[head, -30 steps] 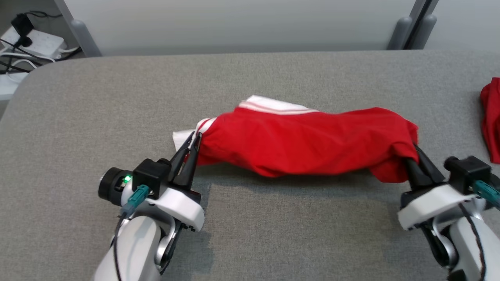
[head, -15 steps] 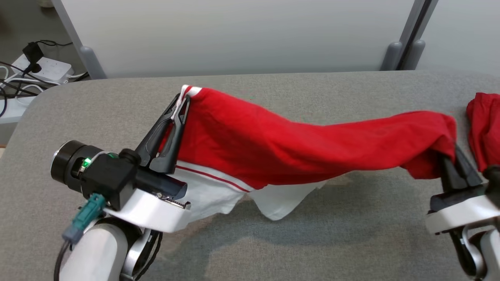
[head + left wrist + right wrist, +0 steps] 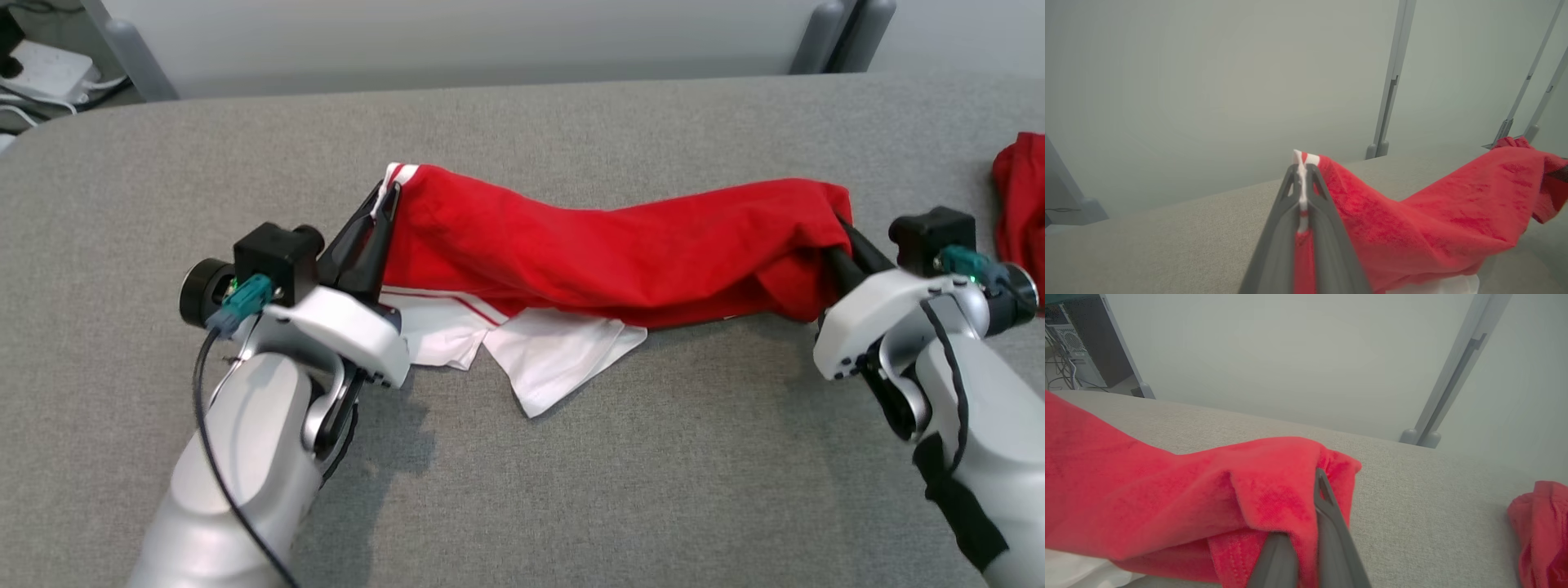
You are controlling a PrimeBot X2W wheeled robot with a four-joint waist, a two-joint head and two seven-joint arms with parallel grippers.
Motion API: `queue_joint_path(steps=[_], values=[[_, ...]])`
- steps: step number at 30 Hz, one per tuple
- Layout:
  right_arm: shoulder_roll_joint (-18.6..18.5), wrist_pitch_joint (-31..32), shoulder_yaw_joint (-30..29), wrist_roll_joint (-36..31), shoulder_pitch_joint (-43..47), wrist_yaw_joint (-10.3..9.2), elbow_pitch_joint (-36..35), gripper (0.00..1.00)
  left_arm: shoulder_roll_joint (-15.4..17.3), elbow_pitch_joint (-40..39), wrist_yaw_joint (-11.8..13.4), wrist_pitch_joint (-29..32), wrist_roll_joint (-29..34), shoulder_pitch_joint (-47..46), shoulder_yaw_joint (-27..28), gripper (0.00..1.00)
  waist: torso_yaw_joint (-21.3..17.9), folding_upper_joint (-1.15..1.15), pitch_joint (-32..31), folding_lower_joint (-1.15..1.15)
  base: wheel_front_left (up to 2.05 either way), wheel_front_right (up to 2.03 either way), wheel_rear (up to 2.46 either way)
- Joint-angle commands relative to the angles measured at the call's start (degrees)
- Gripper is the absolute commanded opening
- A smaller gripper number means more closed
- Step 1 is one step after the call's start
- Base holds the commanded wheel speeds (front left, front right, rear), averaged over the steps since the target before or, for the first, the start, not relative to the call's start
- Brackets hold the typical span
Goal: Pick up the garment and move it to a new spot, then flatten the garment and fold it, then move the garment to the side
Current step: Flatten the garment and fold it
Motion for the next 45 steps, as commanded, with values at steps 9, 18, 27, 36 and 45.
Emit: queue_joint_path(steps=[9,18,27,36,45], values=[[1.5,-4.6,3.5,2.8,-12.1,0.17,12.2,1.0,-2.3,14.4,-0.8,-3.9,2.3,-14.5,2.0,1.0,0.8,0.0,5.0,0.0,0.0,0.0,0.0],[2.8,-4.8,-4.6,-4.5,-7.5,0.17,-0.2,1.0,-3.2,8.4,-0.6,-4.0,6.1,-12.8,6.9,1.0,0.5,0.0,5.7,0.0,0.0,0.0,0.0],[5.9,-4.8,-9.5,-8.2,12.6,0.17,-16.5,1.0,-3.5,0.3,-0.3,-4.0,7.6,0.8,10.3,1.0,0.2,0.0,1.8,0.0,0.0,0.0,0.0],[7.8,-4.8,-11.9,-8.8,28.1,0.17,-25.7,1.0,-3.7,-3.6,1.3,-4.0,7.1,13.3,12.8,1.0,-1.0,0.0,-3.0,0.0,0.0,0.0,0.0],[8.2,-4.8,-11.5,-8.4,30.8,0.17,-27.6,1.0,-3.2,6.9,2.8,-2.7,6.2,12.2,14.3,1.0,-2.1,0.0,-3.9,0.0,0.0,0.0,0.0]])
